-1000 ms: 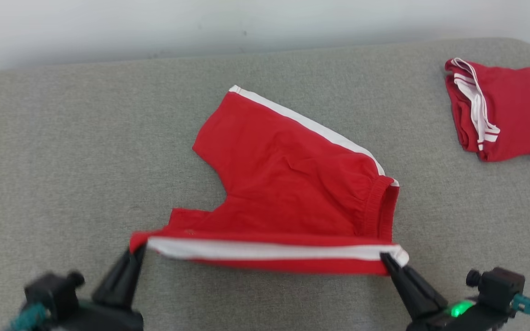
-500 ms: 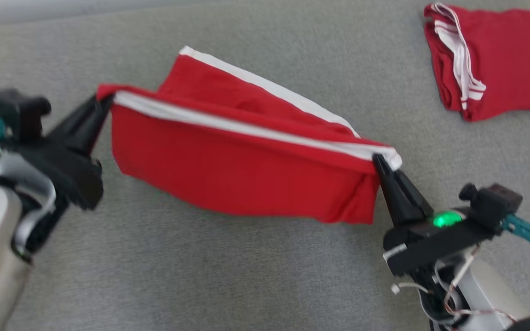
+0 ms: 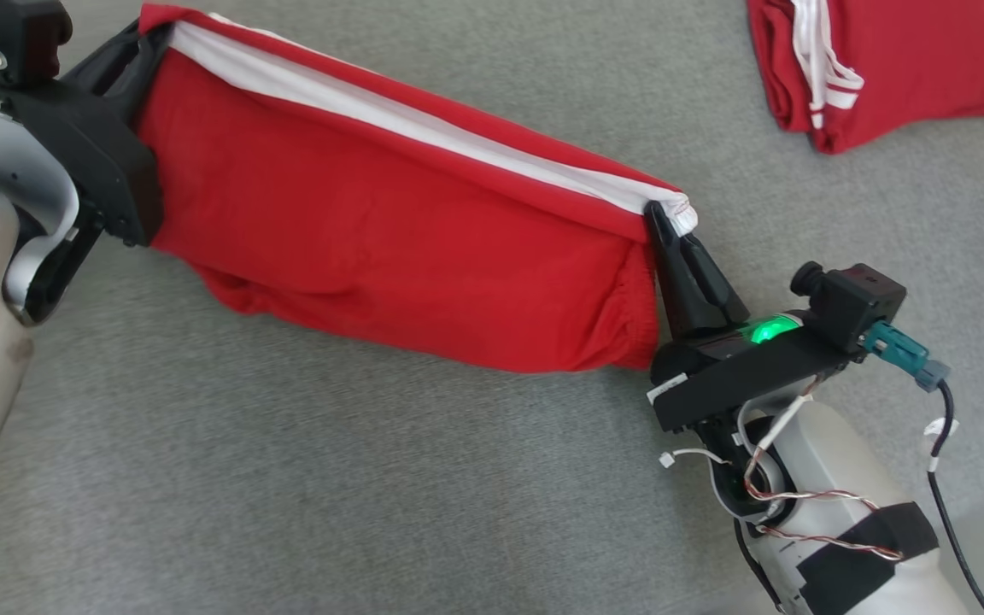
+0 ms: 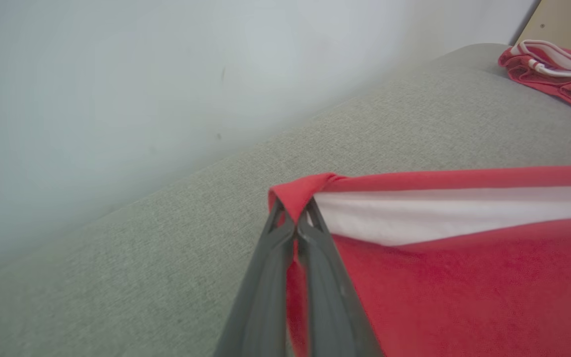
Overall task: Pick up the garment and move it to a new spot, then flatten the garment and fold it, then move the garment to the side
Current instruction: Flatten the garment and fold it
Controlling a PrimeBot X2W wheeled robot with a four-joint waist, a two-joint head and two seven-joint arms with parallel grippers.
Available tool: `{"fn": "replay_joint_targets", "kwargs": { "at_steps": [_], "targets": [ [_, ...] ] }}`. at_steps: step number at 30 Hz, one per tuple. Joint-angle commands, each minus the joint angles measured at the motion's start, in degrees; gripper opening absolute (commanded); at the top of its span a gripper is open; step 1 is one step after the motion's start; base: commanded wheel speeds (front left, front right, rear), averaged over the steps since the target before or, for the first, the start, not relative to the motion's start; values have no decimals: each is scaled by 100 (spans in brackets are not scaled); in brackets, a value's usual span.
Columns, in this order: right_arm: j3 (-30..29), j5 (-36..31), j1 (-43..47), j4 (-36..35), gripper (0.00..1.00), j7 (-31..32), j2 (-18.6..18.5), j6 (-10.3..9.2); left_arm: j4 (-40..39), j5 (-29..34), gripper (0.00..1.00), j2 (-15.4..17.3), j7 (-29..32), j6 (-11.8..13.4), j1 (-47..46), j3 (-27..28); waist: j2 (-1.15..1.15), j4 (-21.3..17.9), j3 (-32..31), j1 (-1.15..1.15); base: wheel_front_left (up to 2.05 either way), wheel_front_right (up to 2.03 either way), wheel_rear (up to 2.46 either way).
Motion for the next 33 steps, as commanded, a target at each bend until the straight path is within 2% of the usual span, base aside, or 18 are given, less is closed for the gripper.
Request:
{"fn": "replay_joint_targets", "kwargs": {
  "at_steps": [1, 2, 3, 4, 5, 6, 7, 8, 15, 20, 27, 30, 33],
  "targets": [
    [7, -62, -85, 93, 0, -73, 58, -19, 218, -115, 0, -12, -162, 14, -174, -146, -1, -177, 147, -2, 0, 0, 0],
    [31, -84, -101, 122, 0, -97, 75, -19, 345, -158, 0, -13, -238, 15, -225, -227, -1, -184, 140, -2, 0, 0, 0],
    [66, -116, -119, 142, 25, -123, 89, -19, 449, -147, 0, 10, -319, 15, -274, -339, -1, -194, 125, -2, 0, 0, 0],
    [66, -116, -119, 142, 25, -123, 89, -19, 449, -147, 0, 10, -319, 15, -274, -339, -1, -194, 125, -2, 0, 0, 0],
    [98, -163, -127, 153, 57, -130, 94, -19, 548, -113, 17, 39, -402, 15, -320, -452, -1, -202, 103, -2, 0, 0, 0],
    [117, -185, -121, 160, 100, -160, 98, -19, 618, -109, 47, 48, -518, 14, -356, -548, -1, -202, 74, -2, 0, 0, 0],
    [119, -204, -93, 174, 100, -174, 95, -19, 711, -167, 85, 35, -634, 14, -375, -602, -1, -192, 27, -2, 0, 0, 0],
    [102, -254, -57, 176, 100, -182, 78, -19, 789, -234, 100, 10, -717, 13, -384, -670, -1, -175, -18, -2, 0, 0, 0],
    [-317, -425, 571, -230, 100, -292, 124, -18, 1103, -695, 100, -28, -1241, 12, -350, -1026, -1, -3, -496, -2, 0, 0, 0],
    [-645, -987, 1209, -849, 100, -315, 181, -18, 1181, -962, 100, 131, -1414, 12, -184, -1213, -1, 24, -806, -2, 0, 0, 0],
    [-811, -1623, 2104, -1679, 100, -318, 320, -18, 1159, -1199, 100, 372, -1518, 12, 6, -1431, -1, 10, -991, -2, 0, 0, 0],
    [-900, -1685, 2404, -1873, 100, -318, 376, -18, 1176, -1287, 100, 424, -1521, 12, 74, -1547, -1, 2, -1037, -2, 0, 0, 0],
    [-893, -1809, 2585, -1997, 100, -319, 411, -18, 1105, -1463, 100, 454, -1250, 12, 147, -1745, -1, -7, -1071, -2, 0, 0, 0]
  ]
}}
